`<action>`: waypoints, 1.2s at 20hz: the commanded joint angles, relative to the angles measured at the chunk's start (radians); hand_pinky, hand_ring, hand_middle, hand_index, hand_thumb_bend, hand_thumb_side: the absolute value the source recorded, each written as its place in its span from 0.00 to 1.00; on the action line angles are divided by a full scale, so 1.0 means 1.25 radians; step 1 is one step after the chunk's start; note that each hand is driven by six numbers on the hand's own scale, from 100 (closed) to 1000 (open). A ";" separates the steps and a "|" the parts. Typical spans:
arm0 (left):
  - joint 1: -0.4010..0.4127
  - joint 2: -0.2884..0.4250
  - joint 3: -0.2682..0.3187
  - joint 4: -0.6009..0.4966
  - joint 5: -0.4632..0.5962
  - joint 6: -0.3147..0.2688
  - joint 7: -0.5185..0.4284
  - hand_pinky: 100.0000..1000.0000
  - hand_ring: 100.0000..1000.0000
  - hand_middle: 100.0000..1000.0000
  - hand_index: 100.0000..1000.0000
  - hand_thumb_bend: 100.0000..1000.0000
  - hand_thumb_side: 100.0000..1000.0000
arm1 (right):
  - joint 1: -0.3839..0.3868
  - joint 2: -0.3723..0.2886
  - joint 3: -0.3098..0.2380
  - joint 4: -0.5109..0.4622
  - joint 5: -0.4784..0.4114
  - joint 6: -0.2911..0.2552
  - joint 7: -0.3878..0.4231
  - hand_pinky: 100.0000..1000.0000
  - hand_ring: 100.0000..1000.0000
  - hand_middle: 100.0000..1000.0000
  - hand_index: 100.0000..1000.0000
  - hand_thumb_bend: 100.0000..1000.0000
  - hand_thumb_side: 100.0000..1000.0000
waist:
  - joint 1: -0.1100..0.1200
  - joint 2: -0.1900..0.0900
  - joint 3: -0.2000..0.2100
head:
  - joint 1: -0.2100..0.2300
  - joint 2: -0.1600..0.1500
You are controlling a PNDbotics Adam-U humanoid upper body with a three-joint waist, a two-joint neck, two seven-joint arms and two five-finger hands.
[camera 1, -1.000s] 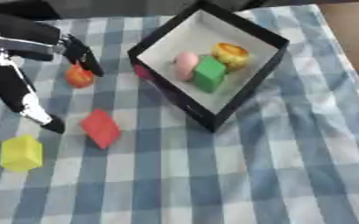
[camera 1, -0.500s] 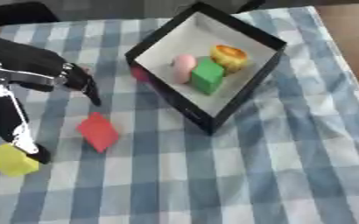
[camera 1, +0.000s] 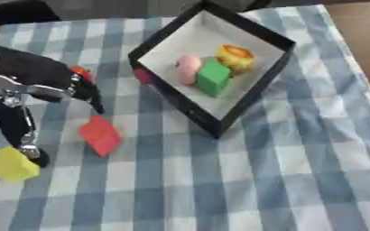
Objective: Pick up objects on the table and place them in the box.
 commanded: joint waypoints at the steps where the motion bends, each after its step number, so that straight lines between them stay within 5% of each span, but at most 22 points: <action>1: -0.016 0.007 0.012 0.013 -0.015 -0.046 -0.018 0.82 0.82 0.79 0.88 0.72 0.20 | -0.006 -0.011 -0.005 -0.008 0.006 0.002 0.000 0.92 0.76 0.77 0.75 0.00 0.79 | 0.007 -0.001 0.003 | -0.001 -0.004; 6: -0.038 -0.014 0.027 0.015 -0.023 -0.044 0.045 0.80 0.81 0.77 0.89 0.67 0.25 | -0.003 -0.009 -0.004 -0.006 0.008 0.003 0.002 0.92 0.76 0.77 0.75 0.00 0.80 | 0.004 -0.001 0.006 | -0.003 -0.007; 12: -0.048 -0.036 -0.007 0.040 -0.020 -0.034 0.114 0.79 0.79 0.75 0.88 0.64 0.28 | -0.002 -0.007 -0.004 -0.006 0.011 0.003 0.002 0.92 0.76 0.77 0.75 0.00 0.80 | 0.002 0.004 0.003 | -0.004 -0.007; 24: -0.065 -0.074 -0.043 0.093 -0.017 -0.048 0.086 0.78 0.78 0.73 0.86 0.66 0.25 | -0.004 -0.002 -0.004 -0.008 0.011 0.004 -0.002 0.92 0.76 0.77 0.75 0.00 0.80 | -0.001 0.011 0.000 | -0.010 -0.007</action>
